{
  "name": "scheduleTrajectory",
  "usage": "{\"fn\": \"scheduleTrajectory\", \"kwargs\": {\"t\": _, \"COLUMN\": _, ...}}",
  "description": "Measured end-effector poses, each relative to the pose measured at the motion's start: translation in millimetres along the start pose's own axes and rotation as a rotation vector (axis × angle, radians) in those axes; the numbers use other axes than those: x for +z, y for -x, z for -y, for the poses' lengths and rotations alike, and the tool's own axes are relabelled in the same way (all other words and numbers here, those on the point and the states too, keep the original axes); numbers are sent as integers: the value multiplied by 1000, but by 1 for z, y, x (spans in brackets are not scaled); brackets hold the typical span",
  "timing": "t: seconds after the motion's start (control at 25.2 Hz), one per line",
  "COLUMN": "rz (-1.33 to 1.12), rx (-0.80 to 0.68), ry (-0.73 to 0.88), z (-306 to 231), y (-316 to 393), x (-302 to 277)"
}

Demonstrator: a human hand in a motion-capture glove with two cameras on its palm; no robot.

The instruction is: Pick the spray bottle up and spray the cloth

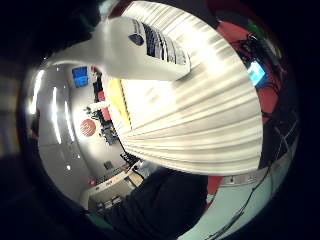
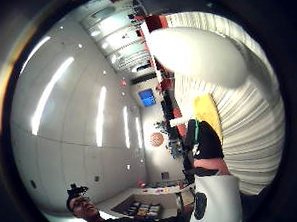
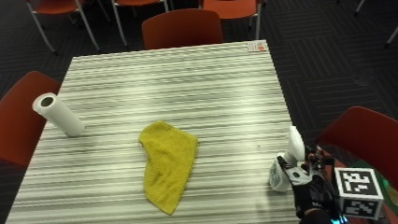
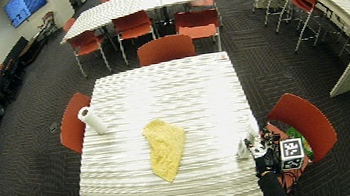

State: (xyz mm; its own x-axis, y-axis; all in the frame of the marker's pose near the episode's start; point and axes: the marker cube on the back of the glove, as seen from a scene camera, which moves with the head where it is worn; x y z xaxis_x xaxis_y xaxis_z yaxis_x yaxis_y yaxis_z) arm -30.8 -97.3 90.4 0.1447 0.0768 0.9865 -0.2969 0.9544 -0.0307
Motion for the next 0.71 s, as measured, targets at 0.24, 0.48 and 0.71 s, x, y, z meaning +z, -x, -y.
{"fn": "scheduleTrajectory", "kwargs": {"t": 0.24, "rz": -7, "rx": -34, "ry": 15, "z": 19, "y": -9, "x": 16}}
{"fn": "scheduleTrajectory", "kwargs": {"t": 0.48, "rz": 16, "rx": -15, "ry": 10, "z": 7, "y": -33, "x": 24}}
{"fn": "scheduleTrajectory", "kwargs": {"t": 0.71, "rz": 43, "rx": -6, "ry": 26, "z": -4, "y": -16, "x": 30}}
